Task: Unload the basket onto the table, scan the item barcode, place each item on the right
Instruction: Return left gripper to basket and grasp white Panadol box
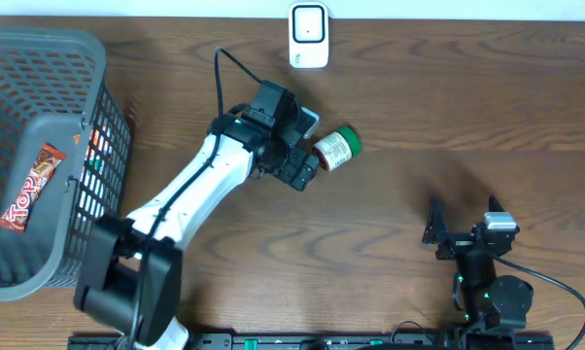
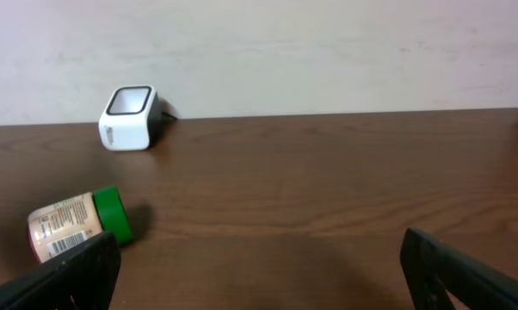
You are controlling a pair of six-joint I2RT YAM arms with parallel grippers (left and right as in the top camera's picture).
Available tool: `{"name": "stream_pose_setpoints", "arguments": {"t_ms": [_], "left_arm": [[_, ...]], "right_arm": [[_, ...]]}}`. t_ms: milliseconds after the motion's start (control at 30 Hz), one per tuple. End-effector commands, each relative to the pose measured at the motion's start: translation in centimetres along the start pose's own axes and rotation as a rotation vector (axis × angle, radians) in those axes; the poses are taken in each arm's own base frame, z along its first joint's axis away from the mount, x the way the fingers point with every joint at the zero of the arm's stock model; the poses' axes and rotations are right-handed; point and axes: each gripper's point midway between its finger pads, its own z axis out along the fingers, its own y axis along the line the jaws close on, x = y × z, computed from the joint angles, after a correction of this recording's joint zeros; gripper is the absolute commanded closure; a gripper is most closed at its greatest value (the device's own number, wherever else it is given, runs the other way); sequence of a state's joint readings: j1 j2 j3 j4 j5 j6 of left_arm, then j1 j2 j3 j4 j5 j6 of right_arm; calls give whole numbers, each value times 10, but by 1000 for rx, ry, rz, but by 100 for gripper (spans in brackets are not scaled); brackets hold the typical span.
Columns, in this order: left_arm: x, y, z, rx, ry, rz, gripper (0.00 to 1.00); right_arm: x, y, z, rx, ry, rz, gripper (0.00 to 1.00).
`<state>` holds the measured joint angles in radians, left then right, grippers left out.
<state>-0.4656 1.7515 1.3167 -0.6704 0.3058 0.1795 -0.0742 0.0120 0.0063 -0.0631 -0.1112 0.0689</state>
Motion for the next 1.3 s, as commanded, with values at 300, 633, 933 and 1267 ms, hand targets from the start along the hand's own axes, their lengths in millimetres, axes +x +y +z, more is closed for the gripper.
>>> {"name": "stream_pose_setpoints", "arguments": {"t_ms": [300, 633, 933, 1267], "left_arm": [[21, 133, -354, -733, -602, -723, 2], [164, 235, -375, -709, -523, -1267, 2], [201, 290, -288, -592, -183, -1331, 2], [210, 297, -196, -250, 49, -1016, 2]], "right_arm": [[0, 1, 0, -3, 0, 12, 1], [0, 1, 0, -3, 0, 12, 1], [0, 1, 0, -3, 0, 12, 1], [0, 1, 0, -3, 0, 12, 1]]}}
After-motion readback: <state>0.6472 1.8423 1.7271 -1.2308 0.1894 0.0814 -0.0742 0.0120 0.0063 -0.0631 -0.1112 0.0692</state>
